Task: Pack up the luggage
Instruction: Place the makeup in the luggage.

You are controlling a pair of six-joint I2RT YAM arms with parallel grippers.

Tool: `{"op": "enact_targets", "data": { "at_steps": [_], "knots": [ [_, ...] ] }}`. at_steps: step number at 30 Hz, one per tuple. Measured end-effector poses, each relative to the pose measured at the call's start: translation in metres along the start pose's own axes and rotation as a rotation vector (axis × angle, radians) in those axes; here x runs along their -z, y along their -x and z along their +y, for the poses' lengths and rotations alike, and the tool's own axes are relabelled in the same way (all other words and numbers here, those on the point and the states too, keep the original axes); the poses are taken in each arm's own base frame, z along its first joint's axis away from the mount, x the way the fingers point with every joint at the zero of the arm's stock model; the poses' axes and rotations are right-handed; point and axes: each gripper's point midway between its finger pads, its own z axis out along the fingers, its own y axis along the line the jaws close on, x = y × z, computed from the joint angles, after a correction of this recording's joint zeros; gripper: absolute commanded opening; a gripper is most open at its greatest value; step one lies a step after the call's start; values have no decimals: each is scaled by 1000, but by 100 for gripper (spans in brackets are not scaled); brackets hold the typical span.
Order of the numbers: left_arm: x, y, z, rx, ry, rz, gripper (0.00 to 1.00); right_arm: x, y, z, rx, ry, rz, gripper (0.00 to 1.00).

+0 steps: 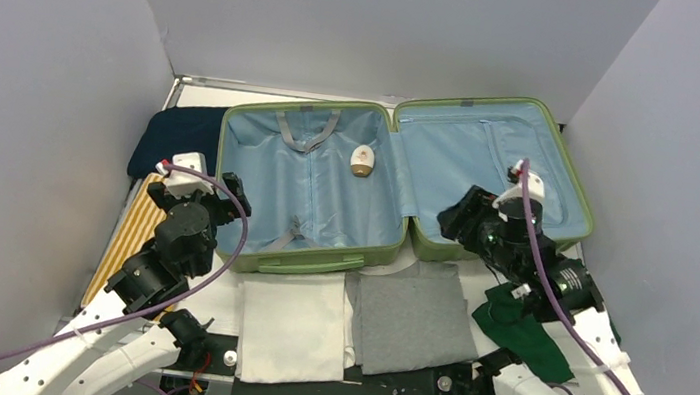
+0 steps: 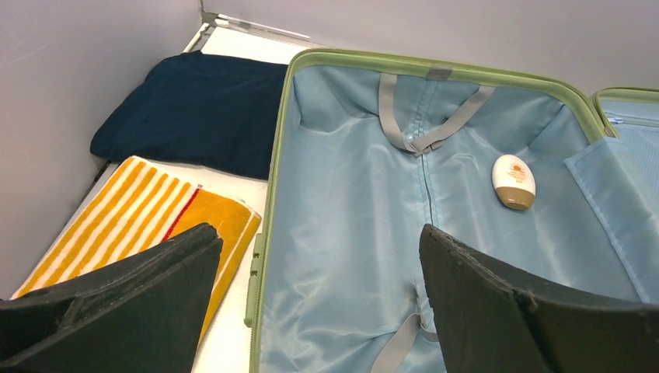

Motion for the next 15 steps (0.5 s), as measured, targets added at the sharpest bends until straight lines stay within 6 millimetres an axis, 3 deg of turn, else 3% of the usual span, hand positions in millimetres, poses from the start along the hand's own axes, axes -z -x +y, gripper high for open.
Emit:
{"op": "enact_targets", "data": {
  "at_steps": [3, 5, 10, 13, 15],
  "knots": [
    [-1, -2, -1, -9, 3, 7, 97, -11, 2, 41, 100, 153, 38, 0],
    [-3, -4, -2, -16, 5, 13, 97, -24, -4, 80, 207, 244, 74, 0],
    [-5, -8, -2, -32, 17, 23, 97, -69, -54, 173, 503, 354, 176, 0],
    [-6, -9, -1, -39, 25, 25, 97, -105, -83, 192, 578, 337, 232, 0],
    [-6, -9, 0, -41, 32, 23, 97, -137, -96, 186, 588, 282, 269, 0]
  ]
}}
